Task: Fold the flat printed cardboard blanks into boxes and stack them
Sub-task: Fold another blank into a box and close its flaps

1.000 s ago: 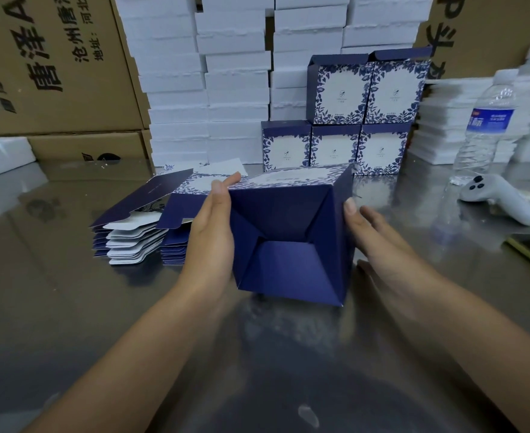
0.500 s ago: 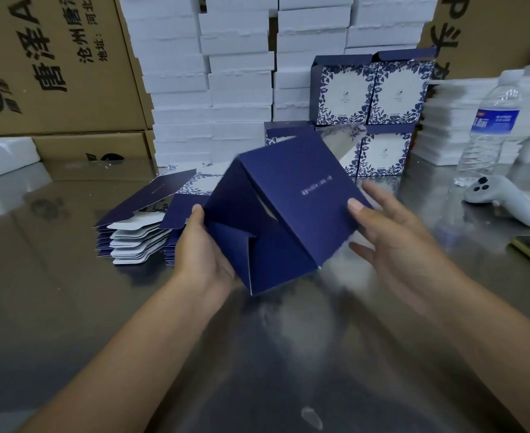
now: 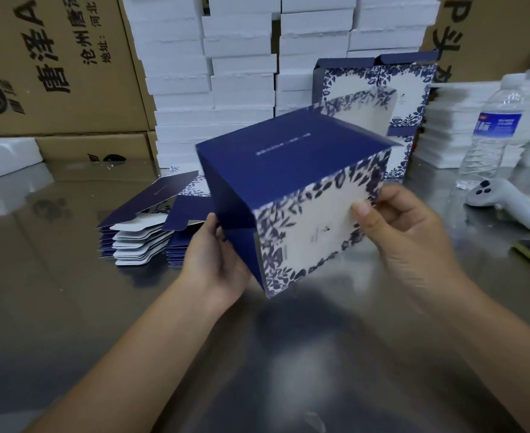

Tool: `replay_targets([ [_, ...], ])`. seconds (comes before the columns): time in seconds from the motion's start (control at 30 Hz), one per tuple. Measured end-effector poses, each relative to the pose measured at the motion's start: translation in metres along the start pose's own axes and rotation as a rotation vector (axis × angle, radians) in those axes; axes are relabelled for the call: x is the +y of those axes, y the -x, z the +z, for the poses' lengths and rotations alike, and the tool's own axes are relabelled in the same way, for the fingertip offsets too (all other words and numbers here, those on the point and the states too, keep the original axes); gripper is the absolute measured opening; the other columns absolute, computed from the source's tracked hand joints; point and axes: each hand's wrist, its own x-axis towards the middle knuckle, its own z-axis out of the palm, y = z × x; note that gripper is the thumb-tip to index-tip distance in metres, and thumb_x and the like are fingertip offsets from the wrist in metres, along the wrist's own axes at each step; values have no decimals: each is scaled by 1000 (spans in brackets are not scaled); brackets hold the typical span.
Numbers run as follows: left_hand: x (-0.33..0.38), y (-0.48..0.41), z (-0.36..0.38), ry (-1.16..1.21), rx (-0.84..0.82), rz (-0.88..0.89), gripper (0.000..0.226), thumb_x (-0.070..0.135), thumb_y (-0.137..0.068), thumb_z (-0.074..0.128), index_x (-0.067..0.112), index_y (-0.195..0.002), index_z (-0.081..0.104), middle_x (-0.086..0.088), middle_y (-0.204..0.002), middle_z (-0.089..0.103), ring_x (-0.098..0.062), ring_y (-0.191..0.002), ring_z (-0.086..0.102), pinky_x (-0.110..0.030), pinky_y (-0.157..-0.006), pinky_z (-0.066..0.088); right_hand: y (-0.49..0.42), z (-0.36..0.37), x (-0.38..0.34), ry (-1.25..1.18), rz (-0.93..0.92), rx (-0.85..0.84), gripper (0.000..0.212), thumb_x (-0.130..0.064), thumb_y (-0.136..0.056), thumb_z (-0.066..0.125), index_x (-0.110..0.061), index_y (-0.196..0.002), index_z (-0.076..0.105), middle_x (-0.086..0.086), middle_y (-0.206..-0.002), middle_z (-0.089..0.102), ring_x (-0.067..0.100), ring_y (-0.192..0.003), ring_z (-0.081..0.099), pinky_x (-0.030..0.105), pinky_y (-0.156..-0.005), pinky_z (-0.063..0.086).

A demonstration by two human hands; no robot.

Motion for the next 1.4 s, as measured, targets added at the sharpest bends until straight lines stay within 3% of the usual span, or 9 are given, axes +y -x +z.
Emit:
replay_targets([
  [0.17, -1, 4, 11, -349, 98, 326, 39, 36, -101, 37, 16, -134, 38, -5, -127, 53, -22, -116, 55, -33, -86, 46, -6, -6, -14, -12, -118, 5, 11, -36, -72, 71, -35, -80, 64, -15, -75, 69, -2, -73, 61, 16, -73, 49],
  [0.27, 1, 13, 13, -649, 94, 729, 25, 36, -98, 44, 29, -122, 39, 10, -122, 51, -3, -112, 54, -26, -96, 45, -4, -12, -16, 330, -300, 55, 12, -24, -86, 64, -30, -83, 55, -19, -76, 63, -5, -71, 55, 12, -69, 44],
  [0.37, -1, 23, 14, -884, -54, 1001, 46, 49, -81, 57, 40, -120, 34, 16, -123, 45, 4, -113, 48, -19, -96, 42, 2, -9, -11, 769, -475, 40, 7, -20, -87, 60, -24, -85, 55, -18, -76, 54, -2, -73, 51, 19, -73, 45],
  [0.47, -11, 30, 14, -1023, -166, 1009, 67, 53, -71, 62, 45, -128, 29, 16, -138, 38, 3, -128, 38, -27, -106, 37, 10, -6, -4, 1136, -629, -50, 11, -21, -87, 59, -11, -85, 65, -3, -87, 63, 15, -90, 58, 58, -88, 43],
  [0.53, -17, 32, 13, -1062, -203, 975, 79, 54, -67, 67, 43, -134, 27, 20, -140, 34, 4, -131, 34, -27, -106, 35, 12, -2, 0, 1283, -729, -92, 21, -22, -88, 53, -9, -82, 68, 4, -87, 68, 22, -95, 64, 66, -94, 34],
  [0.7, -23, 30, 15, -1107, -136, 1062, 66, 45, -73, 68, 33, -128, 34, 9, -127, 42, 1, -121, 43, -26, -96, 45, 14, 6, 3, 1348, -854, -182, 22, -17, -88, 54, -8, -77, 70, 7, -81, 69, 30, -105, 65, 56, -99, 30],
  [0.97, -23, 27, 9, -1276, -19, 1197, 35, 23, -84, 52, 35, -112, 35, 4, -63, 49, -7, -54, 48, -16, -51, 37, 14, 11, -2, 1367, -980, -142, 11, -14, -83, 66, -16, -89, 76, 11, -105, 69, 29, -115, 59, 54, -103, 25],
  [1.13, -26, 26, 8, -1324, -18, 1243, 39, 15, -84, 56, 32, -112, 34, 6, -50, 41, 0, -51, 45, -6, -45, 32, 28, 32, -9, 1177, -1186, -9, 25, -11, -95, 49, -14, -90, 74, 13, -99, 70, 26, -102, 56, 47, -88, 44],
  [1.4, -29, 26, 10, -1311, -50, 1324, 35, 24, -82, 50, 28, -113, 36, 11, -48, 31, 2, -47, 40, -3, -46, 29, 41, 43, -6, 1061, -758, -51, 25, -2, -85, 42, -3, -94, 65, 7, -82, 67, 25, -72, 64, 32, -63, 47],
])
